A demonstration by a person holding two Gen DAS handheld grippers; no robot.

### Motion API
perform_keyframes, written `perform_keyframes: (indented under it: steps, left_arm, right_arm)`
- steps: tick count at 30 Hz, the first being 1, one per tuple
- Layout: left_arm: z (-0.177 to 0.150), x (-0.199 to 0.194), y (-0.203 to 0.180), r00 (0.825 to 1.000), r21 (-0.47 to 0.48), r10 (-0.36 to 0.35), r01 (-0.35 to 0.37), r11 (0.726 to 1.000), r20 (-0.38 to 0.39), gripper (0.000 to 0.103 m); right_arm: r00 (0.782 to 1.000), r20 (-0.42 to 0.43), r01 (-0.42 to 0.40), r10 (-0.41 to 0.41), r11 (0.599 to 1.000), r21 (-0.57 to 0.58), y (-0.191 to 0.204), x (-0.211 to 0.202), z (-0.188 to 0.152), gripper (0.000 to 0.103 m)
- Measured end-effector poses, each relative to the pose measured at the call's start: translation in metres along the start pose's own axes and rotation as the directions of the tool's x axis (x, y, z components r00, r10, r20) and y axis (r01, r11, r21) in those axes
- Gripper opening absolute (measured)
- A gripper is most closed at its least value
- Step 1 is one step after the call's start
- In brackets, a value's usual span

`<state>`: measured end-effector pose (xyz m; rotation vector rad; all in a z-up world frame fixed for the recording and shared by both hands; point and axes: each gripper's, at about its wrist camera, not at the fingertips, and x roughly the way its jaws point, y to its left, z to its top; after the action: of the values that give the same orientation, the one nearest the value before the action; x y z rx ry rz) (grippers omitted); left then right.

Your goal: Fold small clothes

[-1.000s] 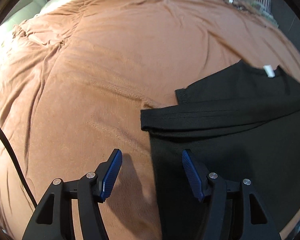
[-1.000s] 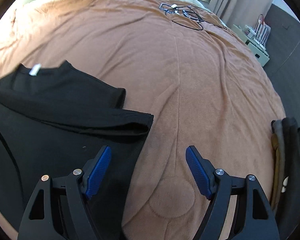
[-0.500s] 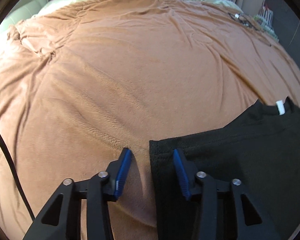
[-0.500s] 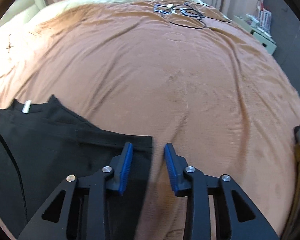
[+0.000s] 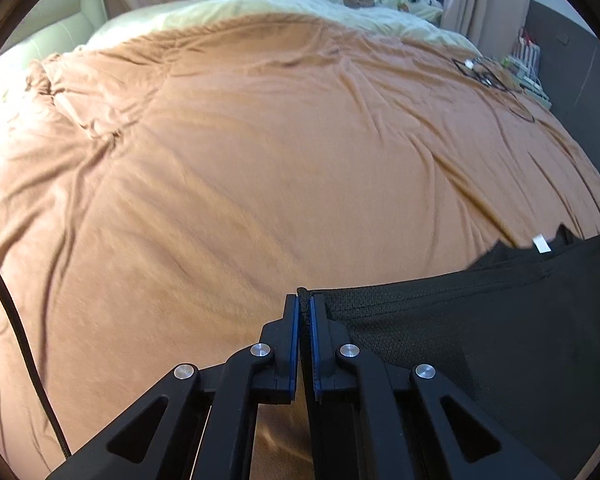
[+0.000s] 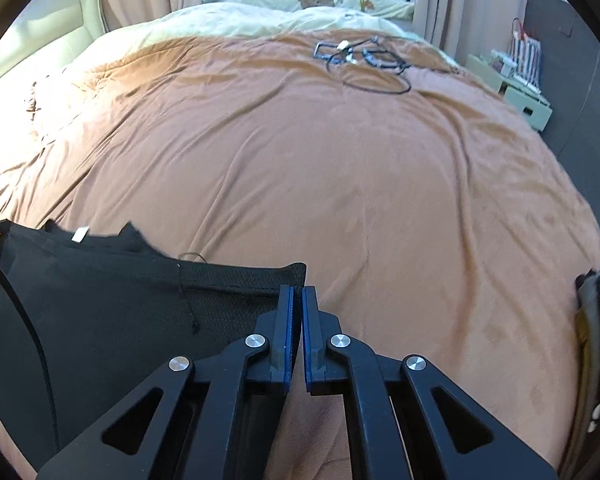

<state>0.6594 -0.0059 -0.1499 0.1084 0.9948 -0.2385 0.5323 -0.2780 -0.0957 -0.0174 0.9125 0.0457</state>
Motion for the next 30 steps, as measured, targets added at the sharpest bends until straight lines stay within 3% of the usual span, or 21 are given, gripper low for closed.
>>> perform_keyframes:
  steps: [6, 10, 13, 15, 16, 17, 19, 30]
  left_arm:
    - [0.019, 0.022, -0.004, 0.998, -0.001, 0.056, -0.056, 0.998, -0.014, 0.005]
    - [0.025, 0.039, -0.001, 0.997, -0.05, 0.045, -0.048, 0.998, -0.056, 0.006]
    - [0.024, 0.044, 0.001, 0.995, -0.072, 0.037, -0.044, 0.996, -0.092, 0.011]
    - [0.018, 0.038, 0.005, 0.996, -0.076, 0.021, -0.028, 0.997, -0.088, 0.022]
    - [0.014, 0.034, 0.009, 0.996, -0.084, 0.016, -0.024, 0.996, -0.091, 0.027]
    - [0.009, 0.029, 0.011, 0.996, -0.091, 0.01, -0.018, 0.996, -0.091, 0.035]
    - [0.001, 0.02, 0.014, 0.996, -0.1, -0.014, 0.005, 0.995, -0.09, 0.038]
    - [-0.073, -0.044, 0.015, 0.989, -0.152, -0.086, 0.068, 0.986, -0.122, 0.038]
  right_arm:
    - [0.997, -0.007, 0.08, -0.08, 0.996, 0.029, 0.001, 0.013, 0.006, 0.0]
    - [0.992, -0.032, 0.123, -0.121, 0.989, 0.083, -0.008, 0.03, 0.024, 0.0]
    - [0.997, -0.066, 0.059, -0.05, 0.988, 0.142, -0.014, 0.037, 0.02, 0.0]
    - [0.997, -0.078, 0.032, -0.022, 0.99, 0.134, -0.012, 0.036, 0.01, 0.001]
    - [0.997, -0.081, 0.019, -0.008, 0.991, 0.134, -0.013, 0.033, 0.008, 0.01]
    - [0.996, -0.085, 0.005, 0.007, 0.99, 0.139, -0.013, 0.03, 0.005, 0.03]
    - [0.996, -0.074, -0.034, 0.046, 0.987, 0.158, -0.013, 0.022, -0.006, 0.062]
    - [0.99, -0.1, -0.09, 0.102, 0.988, 0.125, 0.001, -0.031, -0.062, 0.063]
